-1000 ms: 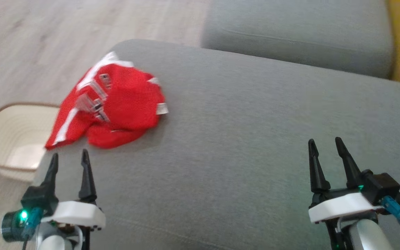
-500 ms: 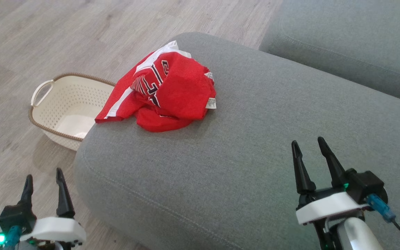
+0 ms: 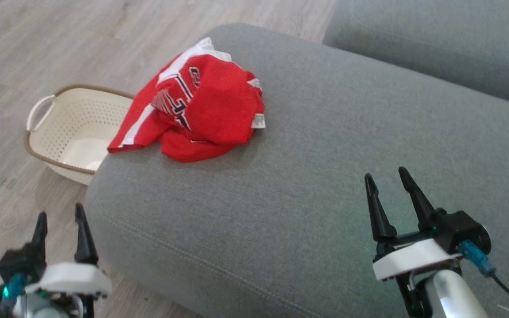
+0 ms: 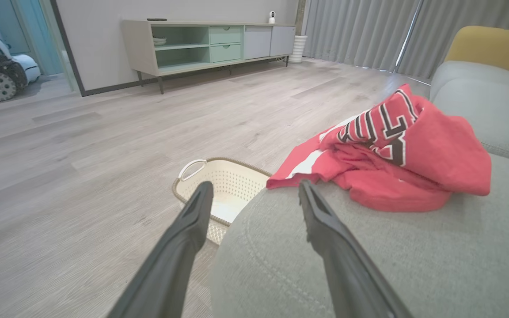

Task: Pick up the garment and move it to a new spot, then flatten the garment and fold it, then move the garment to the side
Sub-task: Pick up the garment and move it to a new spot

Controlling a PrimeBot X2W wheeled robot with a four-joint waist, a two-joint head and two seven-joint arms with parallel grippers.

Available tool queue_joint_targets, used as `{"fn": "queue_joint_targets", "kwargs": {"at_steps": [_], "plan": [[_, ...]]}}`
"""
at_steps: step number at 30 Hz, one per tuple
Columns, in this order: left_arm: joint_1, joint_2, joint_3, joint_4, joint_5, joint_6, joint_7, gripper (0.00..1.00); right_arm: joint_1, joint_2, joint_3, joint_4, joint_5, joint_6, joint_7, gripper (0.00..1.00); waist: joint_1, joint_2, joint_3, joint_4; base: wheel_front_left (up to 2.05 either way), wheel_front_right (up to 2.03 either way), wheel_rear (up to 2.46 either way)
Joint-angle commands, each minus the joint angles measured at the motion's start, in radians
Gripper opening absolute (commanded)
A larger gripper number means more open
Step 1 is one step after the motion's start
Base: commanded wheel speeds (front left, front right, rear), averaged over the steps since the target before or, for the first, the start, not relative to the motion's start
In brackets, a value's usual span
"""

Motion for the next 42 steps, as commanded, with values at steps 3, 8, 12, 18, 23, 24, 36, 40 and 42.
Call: {"fn": "queue_joint_targets", "kwargs": {"at_steps": [3, 8, 12, 18, 23, 24, 36, 40, 42], "plan": [[-0.121, 0.007, 0.036, 0.007, -0.03, -0.026, -0.012, 1.0, -0.085, -0.006, 0.031, -0.044, -0.03, 0.008, -0.011, 1.0, 0.0, 0.0, 0.07, -0.045, 0.0, 0.0, 0.0], [-0.256, 0.012, 0.053, 0.088, -0.049, -0.077, -0.012, 1.0, -0.134, -0.019, 0.049, -0.064, -0.056, 0.008, -0.011, 1.0, 0.0, 0.0, 0.151, -0.089, 0.0, 0.0, 0.0], [-0.346, 0.032, 0.053, 0.146, -0.055, -0.106, -0.012, 1.0, -0.162, -0.032, 0.059, -0.079, -0.065, 0.008, -0.011, 1.0, 0.0, 0.0, 0.193, -0.112, 0.0, 0.0, 0.0], [-0.534, 0.094, 0.011, 0.242, -0.078, -0.137, -0.012, 1.0, -0.205, -0.054, 0.083, -0.101, -0.076, 0.008, -0.011, 1.0, 0.0, 0.0, 0.266, -0.156, 0.0, 0.0, 0.0], [-0.662, 0.167, -0.088, 0.367, -0.129, -0.14, -0.012, 1.0, -0.231, -0.056, 0.102, -0.103, -0.076, 0.008, -0.011, 1.0, 0.0, 0.0, 0.312, -0.195, 0.0, 0.0, 0.0], [-0.684, 0.183, -0.113, 0.405, -0.145, -0.14, -0.012, 1.0, -0.235, -0.055, 0.105, -0.103, -0.076, 0.008, -0.011, 1.0, 0.0, 0.0, 0.32, -0.203, 0.0, 0.0, 0.0], [-0.868, 0.273, -0.233, 0.741, -0.179, -0.141, 0.015, 0.0, -0.265, -0.042, 0.058, -0.136, -0.088, 0.008, -0.011, 1.0, 0.0, 0.0, 0.366, -0.267, 0.0, 0.0, 0.0], [-0.883, 0.277, -0.253, 0.771, -0.188, -0.141, 0.0, 0.0, -0.259, -0.031, 0.033, -0.135, -0.089, 0.008, -0.011, 1.0, 0.0, 0.0, 0.354, -0.282, 0.0, 0.0, 0.0], [-0.893, 0.282, -0.264, 0.77, -0.187, -0.141, -0.006, 0.0, -0.254, -0.025, 0.015, -0.131, -0.081, 0.008, -0.011, 1.0, 0.0, 0.0, 0.344, -0.289, 0.0, 0.0, 0.0]]}}
